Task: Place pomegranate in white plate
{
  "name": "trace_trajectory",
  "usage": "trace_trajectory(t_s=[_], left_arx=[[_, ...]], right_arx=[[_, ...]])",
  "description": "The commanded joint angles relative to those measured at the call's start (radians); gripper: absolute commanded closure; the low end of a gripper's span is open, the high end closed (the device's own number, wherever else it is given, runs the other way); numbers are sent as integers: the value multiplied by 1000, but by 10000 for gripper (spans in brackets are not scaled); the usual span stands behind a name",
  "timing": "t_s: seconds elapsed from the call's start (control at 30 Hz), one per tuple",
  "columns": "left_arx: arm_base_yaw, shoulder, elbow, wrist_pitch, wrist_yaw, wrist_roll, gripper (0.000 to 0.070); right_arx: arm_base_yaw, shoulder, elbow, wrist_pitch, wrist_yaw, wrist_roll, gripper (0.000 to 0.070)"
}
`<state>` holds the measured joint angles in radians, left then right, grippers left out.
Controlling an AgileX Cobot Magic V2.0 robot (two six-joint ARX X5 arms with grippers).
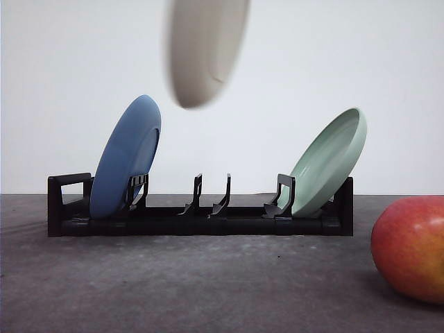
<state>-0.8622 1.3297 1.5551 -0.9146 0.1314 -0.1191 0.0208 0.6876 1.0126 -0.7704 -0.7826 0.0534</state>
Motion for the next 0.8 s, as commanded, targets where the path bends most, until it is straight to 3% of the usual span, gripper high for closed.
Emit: trace_trajectory(t_s=[0.0,0.3,0.5,0.77], left_arx=[[-49,-21,23,-56,-64,40,697],[-295,-81,-65,-336,-358,6,697],[-404,-70,-268,-261,-469,-80,697],[-464,42,-461,-78,-479,-126,697]], right_arx=[[3,4,17,6,-3,15,132],[3,4,17,6,-3,18,132],[3,4,17,6,-3,21,132],[3,4,17,6,-3,22,132]])
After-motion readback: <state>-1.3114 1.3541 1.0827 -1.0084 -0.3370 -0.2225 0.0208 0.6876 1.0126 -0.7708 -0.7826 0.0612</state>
